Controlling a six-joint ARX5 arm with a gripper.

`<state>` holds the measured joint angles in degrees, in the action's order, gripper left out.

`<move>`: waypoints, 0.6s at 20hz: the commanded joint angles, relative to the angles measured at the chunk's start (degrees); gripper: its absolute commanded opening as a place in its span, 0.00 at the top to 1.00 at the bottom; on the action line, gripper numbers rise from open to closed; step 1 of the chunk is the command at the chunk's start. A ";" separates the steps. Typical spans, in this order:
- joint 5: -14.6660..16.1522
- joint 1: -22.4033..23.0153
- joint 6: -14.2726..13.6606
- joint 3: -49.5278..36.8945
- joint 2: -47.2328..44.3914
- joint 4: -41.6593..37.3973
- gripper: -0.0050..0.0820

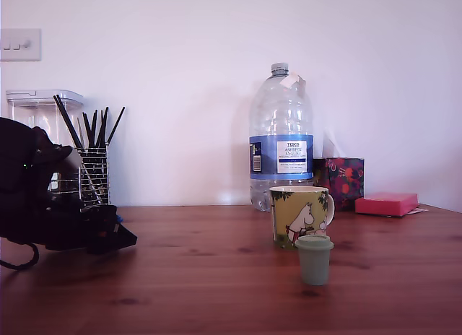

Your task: Pick up the coffee capsules from the table one by one and drop them inside the nearest coffee cup

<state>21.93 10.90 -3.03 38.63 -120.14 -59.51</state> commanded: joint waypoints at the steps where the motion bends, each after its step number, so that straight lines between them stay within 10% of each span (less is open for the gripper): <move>1: 0.28 0.26 -0.44 -0.74 -1.38 0.15 0.83; 12: 2.80 2.49 -0.42 -0.72 4.39 3.37 0.84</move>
<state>24.01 12.53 -3.20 38.65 -117.93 -55.96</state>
